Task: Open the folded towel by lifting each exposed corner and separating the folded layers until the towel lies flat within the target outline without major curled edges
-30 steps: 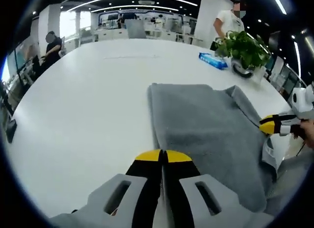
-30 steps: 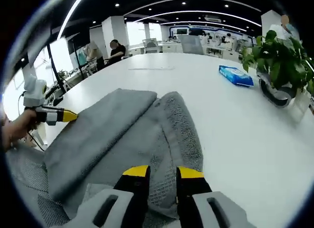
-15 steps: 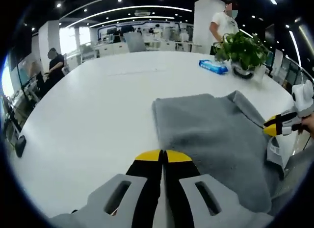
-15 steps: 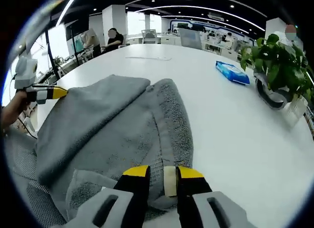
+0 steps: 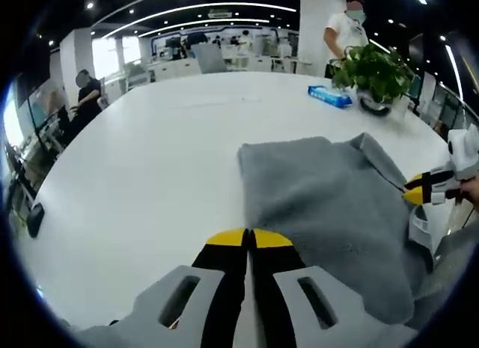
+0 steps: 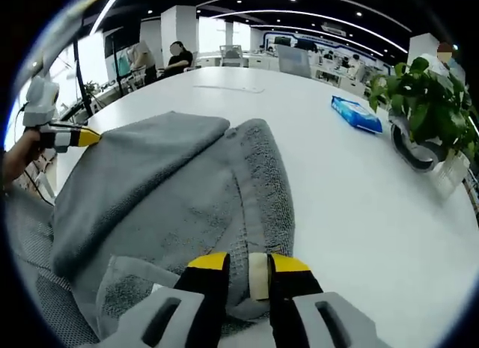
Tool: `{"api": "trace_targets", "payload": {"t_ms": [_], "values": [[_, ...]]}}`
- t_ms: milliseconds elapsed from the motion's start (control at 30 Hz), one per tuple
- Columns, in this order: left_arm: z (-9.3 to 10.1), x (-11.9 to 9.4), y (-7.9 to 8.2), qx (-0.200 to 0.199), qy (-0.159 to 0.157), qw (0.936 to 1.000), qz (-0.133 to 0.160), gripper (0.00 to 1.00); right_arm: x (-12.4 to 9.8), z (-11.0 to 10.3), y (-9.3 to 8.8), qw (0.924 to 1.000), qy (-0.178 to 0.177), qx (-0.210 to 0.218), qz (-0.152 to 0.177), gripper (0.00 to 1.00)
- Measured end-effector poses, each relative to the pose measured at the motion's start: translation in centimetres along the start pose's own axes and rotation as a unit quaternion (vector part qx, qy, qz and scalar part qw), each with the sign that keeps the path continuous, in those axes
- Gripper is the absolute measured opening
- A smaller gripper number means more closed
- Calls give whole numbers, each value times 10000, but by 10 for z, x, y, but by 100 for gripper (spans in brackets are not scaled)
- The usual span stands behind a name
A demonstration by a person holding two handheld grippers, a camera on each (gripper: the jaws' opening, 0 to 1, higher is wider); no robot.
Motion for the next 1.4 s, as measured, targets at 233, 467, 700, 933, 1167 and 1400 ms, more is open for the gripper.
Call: {"api": "trace_targets", "payload": {"t_ms": [233, 467, 700, 933, 1167, 1400], "values": [[-21, -3, -1, 414, 291, 9978, -434, 1, 0, 0, 0, 10000, -9, -7, -13, 17], [-43, -3, -8, 364, 310, 9968, -647, 1, 0, 1, 0, 10000, -17, -12, -12, 17], [-60, -4, -10, 541, 316, 9946, -831, 1, 0, 1, 0, 10000, -11, 2, -13, 17], [-71, -1, -14, 652, 415, 9923, -966, 1, 0, 1, 0, 10000, -14, 13, -16, 16], [-83, -6, -13, 749, 500, 9908, -1010, 1, 0, 2, 0, 10000, -10, -23, -19, 16], [-92, -7, -11, 844, 561, 9897, -1013, 1, 1, 2, 0, 10000, -13, -57, -15, 16]]}}
Point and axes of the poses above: the point that each gripper's makers call its tool centre point, and the gripper's own axes: x roughly forward along the fingers, z roughly to its right, y roughly out of its top, the point moved 4 cm from there along -x, roughly backward along the fingers, and after that the axes turned 11 degrees about -x, right-handed, at the moved point
